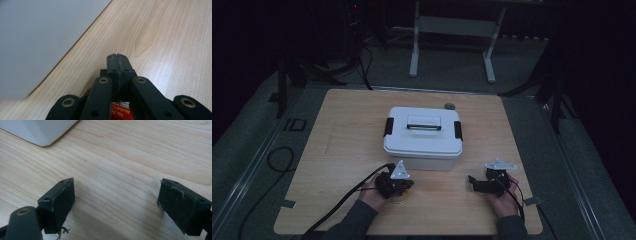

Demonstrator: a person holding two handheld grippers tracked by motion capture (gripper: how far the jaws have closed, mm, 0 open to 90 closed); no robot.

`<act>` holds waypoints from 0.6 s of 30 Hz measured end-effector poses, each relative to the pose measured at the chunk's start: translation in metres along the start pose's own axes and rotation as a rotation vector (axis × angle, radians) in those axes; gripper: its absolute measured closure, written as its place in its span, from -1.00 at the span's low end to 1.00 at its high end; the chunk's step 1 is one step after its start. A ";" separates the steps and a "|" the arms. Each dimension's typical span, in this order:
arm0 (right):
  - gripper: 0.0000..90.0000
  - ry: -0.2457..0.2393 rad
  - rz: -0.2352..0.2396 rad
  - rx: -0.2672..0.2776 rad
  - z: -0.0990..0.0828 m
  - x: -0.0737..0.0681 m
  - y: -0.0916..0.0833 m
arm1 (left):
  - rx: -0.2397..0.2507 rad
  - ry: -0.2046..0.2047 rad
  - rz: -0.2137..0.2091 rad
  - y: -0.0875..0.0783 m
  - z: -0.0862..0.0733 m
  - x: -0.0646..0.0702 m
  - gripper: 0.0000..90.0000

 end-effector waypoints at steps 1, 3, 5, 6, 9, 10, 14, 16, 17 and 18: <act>-0.69 0.000 0.000 0.000 0.000 0.000 0.000 | -0.001 -0.002 0.002 -0.001 -0.002 -0.001 1.00; -0.69 0.000 0.000 0.000 0.000 0.000 0.000 | -0.006 -0.006 0.007 -0.005 -0.007 -0.002 1.00; -0.69 -0.001 0.000 0.000 0.000 0.000 0.000 | -0.006 -0.017 0.015 -0.009 -0.012 -0.004 1.00; -0.69 0.000 0.000 0.000 0.000 0.000 0.000 | -0.007 -0.020 0.016 -0.011 -0.015 -0.005 1.00; -0.69 0.000 0.000 0.000 0.000 0.000 0.000 | -0.009 -0.031 0.024 -0.016 -0.022 -0.007 1.00; -0.69 -0.001 0.000 0.000 0.000 0.000 0.000 | -0.010 -0.034 0.027 -0.017 -0.023 -0.007 1.00; -0.69 0.000 0.000 0.000 0.000 0.000 0.000 | -0.010 -0.046 0.032 -0.021 -0.029 -0.008 1.00; -0.69 0.000 0.000 0.000 0.000 0.000 0.000 | -0.010 -0.051 0.039 -0.024 -0.033 -0.009 1.00; -0.69 0.000 0.000 0.000 0.000 0.000 0.000 | -0.003 -0.061 0.047 -0.027 -0.034 -0.010 1.00; -0.69 0.001 0.000 0.000 0.000 0.000 0.000 | 0.006 -0.067 0.054 -0.029 -0.035 -0.011 1.00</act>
Point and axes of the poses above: each handheld gripper's, and its own axes: y roughly forward along the jaws, z roughly out of its top, x roughly to its right, the point moved 2 cm from there along y, roughly forward along the jaws, and after that the axes turned 8 degrees about -x, right-handed, at the moved point
